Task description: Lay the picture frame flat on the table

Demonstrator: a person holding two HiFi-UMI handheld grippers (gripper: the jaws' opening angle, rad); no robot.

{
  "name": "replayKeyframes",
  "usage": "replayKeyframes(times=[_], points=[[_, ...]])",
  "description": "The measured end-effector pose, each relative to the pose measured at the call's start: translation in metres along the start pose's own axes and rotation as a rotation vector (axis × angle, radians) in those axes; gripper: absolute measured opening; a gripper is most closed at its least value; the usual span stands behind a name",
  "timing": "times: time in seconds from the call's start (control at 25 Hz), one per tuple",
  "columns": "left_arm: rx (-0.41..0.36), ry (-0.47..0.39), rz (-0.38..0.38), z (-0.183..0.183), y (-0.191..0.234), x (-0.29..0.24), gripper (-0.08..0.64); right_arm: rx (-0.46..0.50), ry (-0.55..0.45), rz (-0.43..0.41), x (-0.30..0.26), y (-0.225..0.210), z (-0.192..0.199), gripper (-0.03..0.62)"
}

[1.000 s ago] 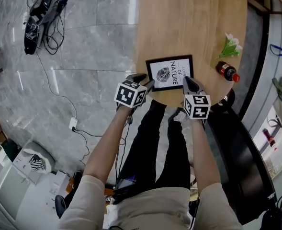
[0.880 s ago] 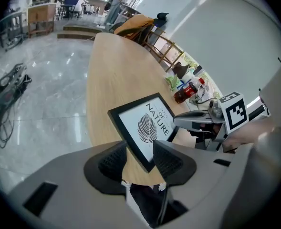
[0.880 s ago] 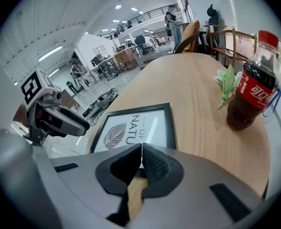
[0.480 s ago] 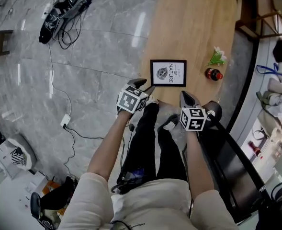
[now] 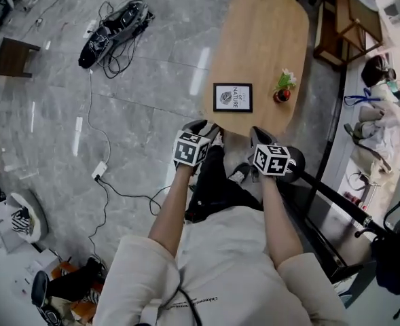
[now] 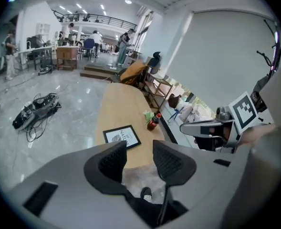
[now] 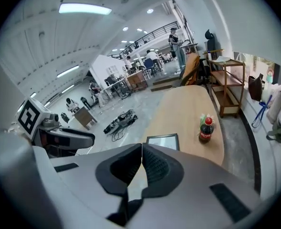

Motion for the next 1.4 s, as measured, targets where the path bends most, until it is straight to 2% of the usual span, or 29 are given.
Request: replayKeyframes(times=[0.2,0.28,0.48,0.64,0.72,0.8,0.92,1.08,1.4], points=[[0.116,-0.199,-0.003,-0.002,-0.054,0.069,0.178,0.101,-0.056,-0.054,0.073,0.032,0.004,0.032],[0.105,-0.235,-0.025,0.002,-0.069,0.082,0.178,0.106,-0.075,-0.067,0.089,0.039,0.007,0.032],[-0.004,-0.228,-0.082,0.007,-0.094,0.087,0.178,0.115,-0.121,-0.102,0.110,0.047,0.002,0.032],[-0.042,-0.230,-0.112,0.009,-0.107,0.087,0.171,0.126,-0.130,-0.111,0.120,0.050,0.008,0.032],[-0.059,-0.241,-0.127,0.011,-0.111,0.088,0.103,0.123,-0.135,-0.114,0.124,0.051,0.011,0.032],[-0.070,-0.248,-0.145,0.014,-0.114,0.088,0.051,0.113,-0.144,-0.111,0.128,0.047,0.013,0.032],[-0.076,-0.251,-0.159,0.016,-0.118,0.087,0.034,0.089,-0.163,-0.103,0.133,0.041,0.015,0.032],[-0.083,-0.248,-0.144,0.022,-0.126,0.088,0.028,0.058,-0.181,-0.100,0.137,0.038,0.018,0.032],[-0.084,-0.246,-0.140,0.037,-0.136,0.096,0.025,0.075,-0.168,-0.122,0.136,0.045,0.034,0.032]])
Point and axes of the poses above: the fingertips, and each gripper's own axes: x backward along the fingers, y to its left, z out of its underside, the point moved 3 cm from there along x, backward along the fingers, and after that the axes turned 4 degrees about y, right-handed, at the moved point
